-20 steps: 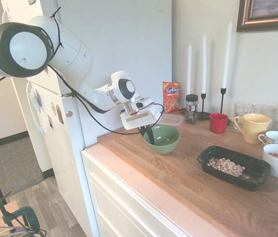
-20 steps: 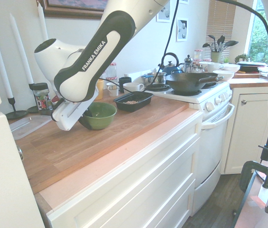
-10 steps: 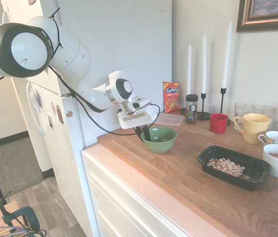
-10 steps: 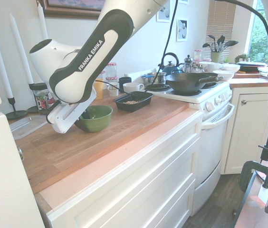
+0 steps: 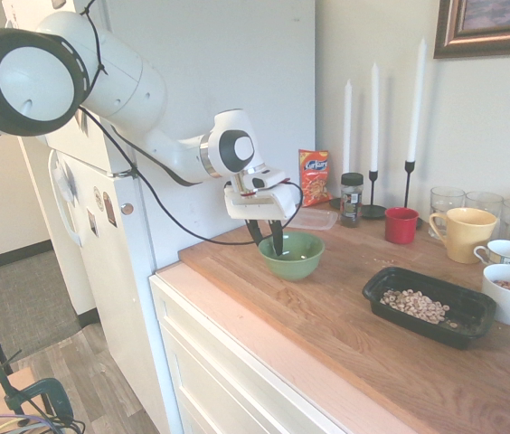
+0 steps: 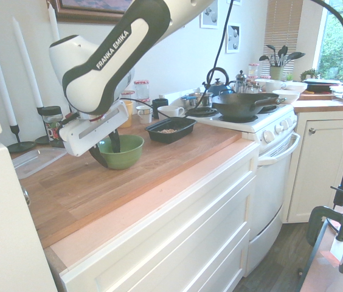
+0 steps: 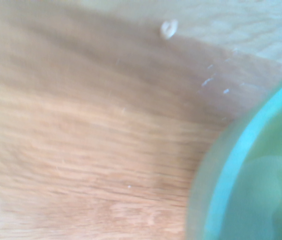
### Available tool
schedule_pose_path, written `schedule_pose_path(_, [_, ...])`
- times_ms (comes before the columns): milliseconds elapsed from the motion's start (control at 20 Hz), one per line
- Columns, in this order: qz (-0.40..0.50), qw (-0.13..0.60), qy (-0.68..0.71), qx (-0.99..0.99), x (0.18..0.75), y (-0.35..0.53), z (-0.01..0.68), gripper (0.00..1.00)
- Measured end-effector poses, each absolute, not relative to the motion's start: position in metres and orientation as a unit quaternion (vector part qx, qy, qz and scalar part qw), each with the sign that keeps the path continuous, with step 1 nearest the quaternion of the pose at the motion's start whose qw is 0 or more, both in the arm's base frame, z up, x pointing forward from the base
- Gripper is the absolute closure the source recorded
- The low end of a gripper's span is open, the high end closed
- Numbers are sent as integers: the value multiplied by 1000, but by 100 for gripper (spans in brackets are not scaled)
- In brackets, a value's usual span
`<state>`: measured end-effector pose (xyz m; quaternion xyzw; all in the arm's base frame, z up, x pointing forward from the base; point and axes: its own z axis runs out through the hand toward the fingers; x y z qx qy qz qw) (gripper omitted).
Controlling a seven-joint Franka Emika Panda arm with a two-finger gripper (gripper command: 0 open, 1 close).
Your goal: Pour the cereal into the box
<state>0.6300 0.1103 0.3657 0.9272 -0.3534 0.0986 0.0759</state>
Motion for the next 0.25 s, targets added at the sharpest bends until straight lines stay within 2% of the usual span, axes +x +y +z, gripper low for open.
schedule_pose_path(250, [69,16,-373,925,627,91,412,0])
